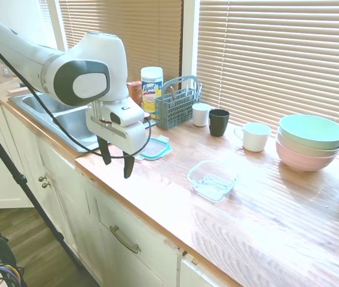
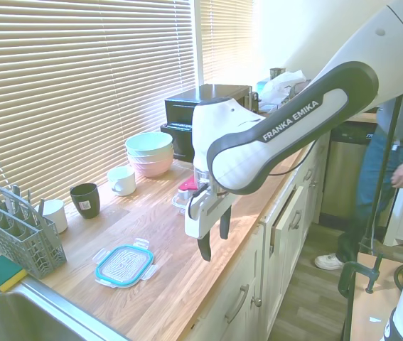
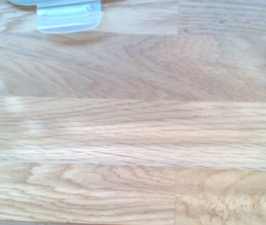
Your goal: Cover the lid of the food container
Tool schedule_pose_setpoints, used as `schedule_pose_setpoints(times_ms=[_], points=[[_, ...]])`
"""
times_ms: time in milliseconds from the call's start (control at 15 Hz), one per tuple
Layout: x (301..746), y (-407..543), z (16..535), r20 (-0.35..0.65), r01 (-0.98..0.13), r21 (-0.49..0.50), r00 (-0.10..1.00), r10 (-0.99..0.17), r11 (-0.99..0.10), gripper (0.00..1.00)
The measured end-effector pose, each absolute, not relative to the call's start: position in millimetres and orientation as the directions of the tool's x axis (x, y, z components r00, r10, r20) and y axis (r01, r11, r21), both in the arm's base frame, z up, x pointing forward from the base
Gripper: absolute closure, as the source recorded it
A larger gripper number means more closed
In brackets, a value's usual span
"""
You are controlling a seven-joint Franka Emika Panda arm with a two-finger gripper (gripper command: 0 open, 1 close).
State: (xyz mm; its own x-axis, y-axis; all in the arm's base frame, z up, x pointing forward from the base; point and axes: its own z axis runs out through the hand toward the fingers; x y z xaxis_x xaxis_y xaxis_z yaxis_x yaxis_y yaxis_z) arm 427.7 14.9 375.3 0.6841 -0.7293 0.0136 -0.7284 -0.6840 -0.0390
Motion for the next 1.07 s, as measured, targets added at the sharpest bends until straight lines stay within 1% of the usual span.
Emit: schedule_pose_setpoints(times_ms=[400,800,1067], points=[[427.5,24.7,373.2,0.020,-0.721,-0.028,0.692,-0.721,-0.693,0.00],[427.4,94.0,372.1,0.107,-0.718,0.007,0.693,-0.713,-0.696,0.00],[449.1,139.2,378.1,0.137,-0.723,0.005,0.685,-0.716,-0.691,0.00]])
